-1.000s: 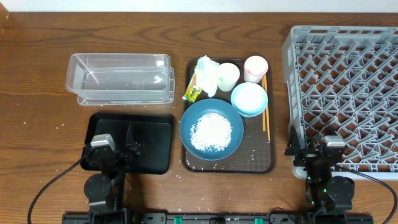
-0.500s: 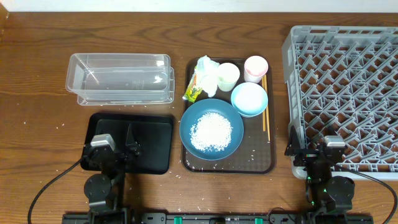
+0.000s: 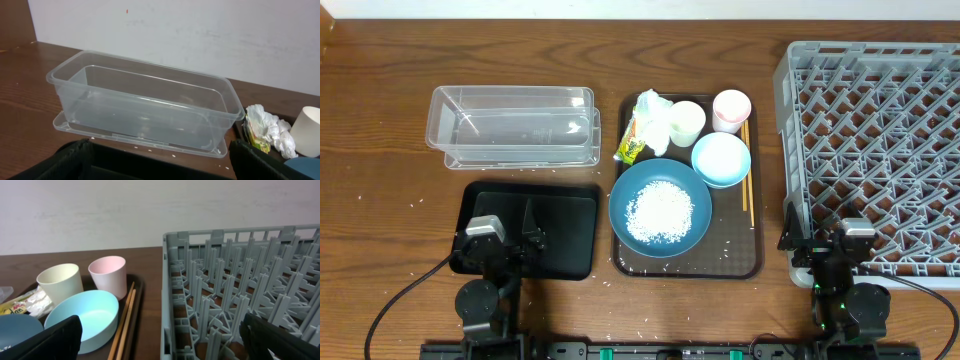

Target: Sort waste into correct bins and load items into the dishwasher rack

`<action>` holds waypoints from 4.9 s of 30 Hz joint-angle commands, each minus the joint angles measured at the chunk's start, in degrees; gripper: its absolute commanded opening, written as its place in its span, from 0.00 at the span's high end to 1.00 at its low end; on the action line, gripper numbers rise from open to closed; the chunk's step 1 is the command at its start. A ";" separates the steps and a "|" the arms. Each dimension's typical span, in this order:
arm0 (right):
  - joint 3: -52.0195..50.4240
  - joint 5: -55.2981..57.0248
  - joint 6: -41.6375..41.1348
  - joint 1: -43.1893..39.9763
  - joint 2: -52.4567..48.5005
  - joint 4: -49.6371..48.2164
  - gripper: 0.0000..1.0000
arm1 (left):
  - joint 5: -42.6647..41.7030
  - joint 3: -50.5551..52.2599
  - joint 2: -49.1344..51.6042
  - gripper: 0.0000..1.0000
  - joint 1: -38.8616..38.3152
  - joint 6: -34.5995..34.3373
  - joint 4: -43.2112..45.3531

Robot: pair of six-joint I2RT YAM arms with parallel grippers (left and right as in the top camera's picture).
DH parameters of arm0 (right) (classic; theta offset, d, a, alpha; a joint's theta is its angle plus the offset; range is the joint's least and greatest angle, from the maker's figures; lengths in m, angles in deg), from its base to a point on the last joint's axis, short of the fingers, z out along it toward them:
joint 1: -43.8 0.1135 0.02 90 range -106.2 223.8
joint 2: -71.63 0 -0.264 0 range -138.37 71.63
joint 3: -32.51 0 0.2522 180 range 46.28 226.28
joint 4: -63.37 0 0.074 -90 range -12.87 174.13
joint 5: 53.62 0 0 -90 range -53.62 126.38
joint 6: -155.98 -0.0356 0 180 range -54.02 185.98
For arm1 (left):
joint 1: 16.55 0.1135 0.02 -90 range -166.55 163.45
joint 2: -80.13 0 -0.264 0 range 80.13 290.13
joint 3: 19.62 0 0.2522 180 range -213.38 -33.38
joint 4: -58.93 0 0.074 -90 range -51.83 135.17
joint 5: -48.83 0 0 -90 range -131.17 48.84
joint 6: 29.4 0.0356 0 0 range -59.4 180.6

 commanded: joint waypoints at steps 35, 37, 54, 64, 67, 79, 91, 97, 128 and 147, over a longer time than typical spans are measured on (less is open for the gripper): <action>-0.09 0.57 0.76 -0.81 0.28 0.15 0.01 | 0.02 0.87 0.00 0.11 -0.24 0.76 -2.19; -0.09 0.57 0.76 -0.81 0.28 0.15 0.01 | 0.02 0.87 0.00 0.11 -0.24 0.79 -2.19; -0.09 0.57 0.76 -0.81 0.28 0.15 0.01 | 0.02 0.87 0.00 0.11 -0.24 0.79 -2.19; -0.09 0.57 0.76 -0.81 0.28 0.15 0.01 | 0.02 0.87 0.00 0.11 -0.24 0.76 -2.19; -0.09 0.57 0.76 -0.81 0.28 0.15 0.01 | 0.02 0.87 0.00 0.11 -0.24 0.76 -2.16; -0.09 0.57 0.76 -0.81 0.28 0.15 0.01 | 0.02 0.87 0.00 0.11 -0.24 0.76 -2.16; -0.09 0.57 0.76 -0.81 0.28 0.15 0.01 | 0.02 0.87 0.00 0.11 -0.24 0.79 -2.16; -0.09 0.57 0.76 -0.81 0.28 0.15 0.01 | 0.02 0.87 0.00 0.11 -0.24 0.79 -2.12; -0.09 0.57 0.76 -0.81 0.28 0.15 0.01 | -32.63 -13.66 16.98 0.11 -0.24 -22.34 26.99; -0.09 0.57 0.76 -0.81 0.28 0.15 0.01 | -67.30 -44.17 61.33 0.11 -0.24 -15.47 16.22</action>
